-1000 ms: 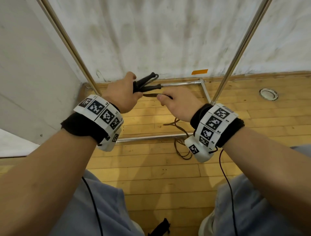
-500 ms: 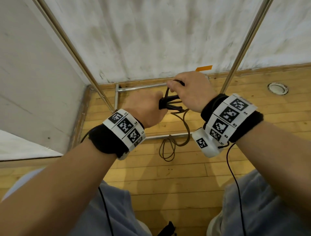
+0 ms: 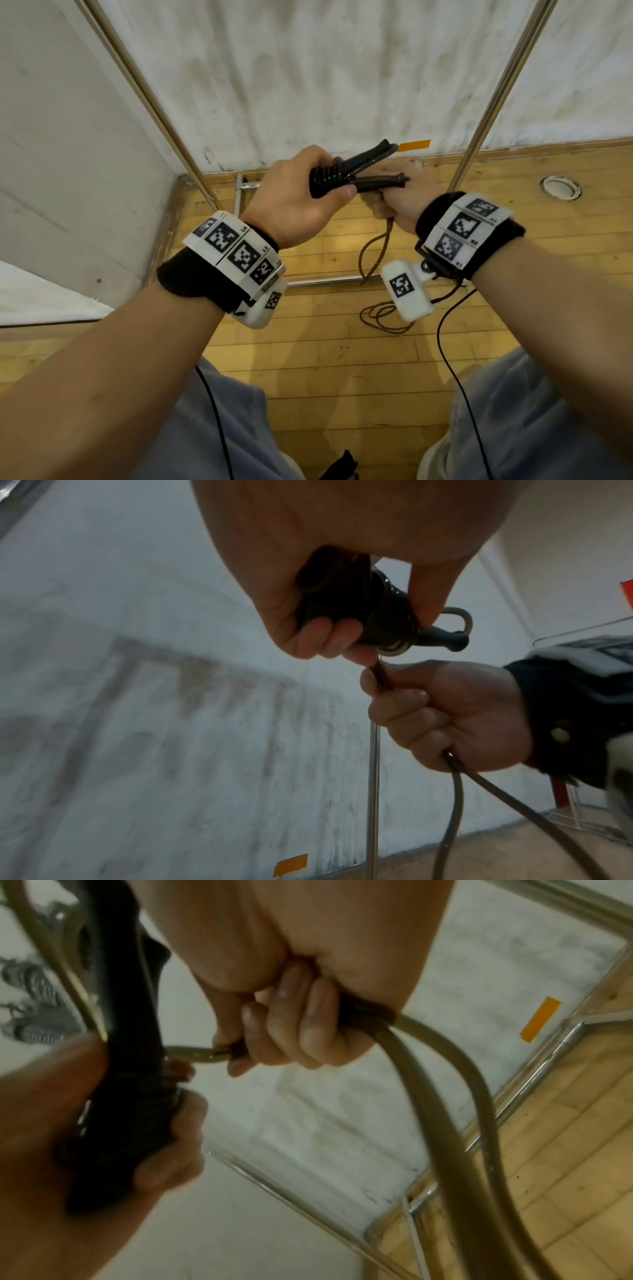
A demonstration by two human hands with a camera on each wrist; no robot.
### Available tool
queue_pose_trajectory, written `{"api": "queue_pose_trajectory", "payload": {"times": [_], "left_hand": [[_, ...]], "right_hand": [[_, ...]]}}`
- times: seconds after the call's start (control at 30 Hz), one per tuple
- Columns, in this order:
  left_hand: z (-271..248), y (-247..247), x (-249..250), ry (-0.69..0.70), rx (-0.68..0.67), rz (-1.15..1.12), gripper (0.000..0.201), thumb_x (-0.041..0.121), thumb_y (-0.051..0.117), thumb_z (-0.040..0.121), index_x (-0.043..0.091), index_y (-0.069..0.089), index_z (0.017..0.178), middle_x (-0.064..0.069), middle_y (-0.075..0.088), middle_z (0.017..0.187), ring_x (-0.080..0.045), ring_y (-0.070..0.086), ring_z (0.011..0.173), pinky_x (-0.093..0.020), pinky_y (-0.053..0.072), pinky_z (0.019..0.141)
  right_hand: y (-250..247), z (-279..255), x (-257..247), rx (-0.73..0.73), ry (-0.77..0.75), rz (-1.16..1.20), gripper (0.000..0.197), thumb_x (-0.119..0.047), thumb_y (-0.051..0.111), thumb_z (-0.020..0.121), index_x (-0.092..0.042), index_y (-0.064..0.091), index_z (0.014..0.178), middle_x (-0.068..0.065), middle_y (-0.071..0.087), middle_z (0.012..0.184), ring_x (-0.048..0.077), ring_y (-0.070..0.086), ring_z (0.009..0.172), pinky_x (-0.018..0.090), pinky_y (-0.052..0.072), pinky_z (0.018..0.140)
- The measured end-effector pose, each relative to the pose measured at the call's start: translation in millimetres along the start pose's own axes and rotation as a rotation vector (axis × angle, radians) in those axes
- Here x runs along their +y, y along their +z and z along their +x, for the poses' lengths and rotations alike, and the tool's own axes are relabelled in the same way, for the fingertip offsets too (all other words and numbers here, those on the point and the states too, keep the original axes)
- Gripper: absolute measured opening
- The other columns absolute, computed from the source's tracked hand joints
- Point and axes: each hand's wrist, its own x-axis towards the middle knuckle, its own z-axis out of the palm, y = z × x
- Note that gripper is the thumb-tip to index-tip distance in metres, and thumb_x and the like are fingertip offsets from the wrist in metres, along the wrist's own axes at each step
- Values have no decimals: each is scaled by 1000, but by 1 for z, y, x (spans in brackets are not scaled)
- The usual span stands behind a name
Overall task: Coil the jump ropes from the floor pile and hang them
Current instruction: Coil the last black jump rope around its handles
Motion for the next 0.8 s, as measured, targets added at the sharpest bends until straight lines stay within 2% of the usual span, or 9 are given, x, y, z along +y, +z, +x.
{"api": "queue_pose_trajectory", "payload": {"times": [0.1, 0.23, 0.33, 0.4, 0.5, 0.53, 0.63, 0.73, 0.8], "left_hand": [[2, 0, -1, -28, 48, -55, 31, 37, 66, 86, 22, 54, 110, 13, 59, 76, 0, 56, 68, -15, 42, 59], [4, -4, 0, 3, 73, -92, 31, 36, 60, 87, 19, 55, 113, 15, 55, 69, 5, 52, 61, -11, 38, 57], [8, -4, 2, -24, 81, -102, 30, 35, 59, 89, 17, 56, 113, 16, 55, 71, 3, 54, 67, -11, 37, 60], [9, -4, 3, -41, 81, -67, 25, 37, 59, 90, 18, 58, 107, 14, 56, 75, -4, 53, 71, -17, 38, 62], [7, -4, 7, -33, 59, -68, 22, 38, 58, 91, 17, 62, 96, 8, 60, 73, -7, 54, 67, -16, 39, 58], [6, -4, 8, -29, 48, -74, 24, 38, 58, 91, 15, 64, 96, 3, 63, 74, -10, 56, 67, -18, 40, 58], [4, -4, 15, -32, 34, -133, 25, 34, 59, 92, 10, 68, 95, -6, 67, 75, -11, 57, 62, -23, 43, 58], [3, -6, 24, -43, 55, -288, 27, 28, 60, 92, 2, 67, 89, -6, 64, 65, -3, 50, 49, -21, 40, 54], [4, -10, 28, -45, 52, -348, 31, 27, 59, 93, -1, 66, 82, -8, 61, 61, -7, 48, 47, -26, 40, 54]], "right_hand": [[14, -2, 6, 3, 11, -98, 33, -18, 46, 95, -22, 60, 66, -5, 44, 49, 10, 30, 44, 21, 23, 40], [30, -4, 3, 176, -122, -420, 39, -25, 39, 97, -19, 53, 62, -4, 48, 55, 10, 40, 45, 27, 32, 48], [36, -8, 5, 274, -257, -618, 32, -23, 39, 99, -25, 52, 69, -13, 50, 63, 2, 44, 54, 19, 33, 52], [37, -13, 6, 272, -287, -693, 21, -24, 46, 97, -20, 61, 83, -10, 55, 75, 1, 49, 64, 18, 36, 58], [29, -13, 4, 282, -303, -828, 19, -22, 55, 92, -13, 70, 99, 1, 65, 104, 14, 58, 95, 28, 43, 80], [25, -12, 1, 300, -299, -868, 20, -22, 55, 92, -14, 70, 102, 2, 66, 109, 16, 58, 100, 28, 43, 81], [14, -6, -8, 386, -237, -950, 20, -23, 54, 93, -10, 70, 96, 7, 69, 96, 18, 60, 80, 24, 39, 62], [15, -4, -10, 336, -195, -740, 11, -18, 59, 89, -15, 67, 95, -1, 67, 83, 7, 59, 67, 9, 39, 53], [23, -9, -8, 185, -163, -493, 6, -13, 64, 84, -18, 63, 87, -8, 62, 75, 2, 58, 66, 6, 41, 61]]}}
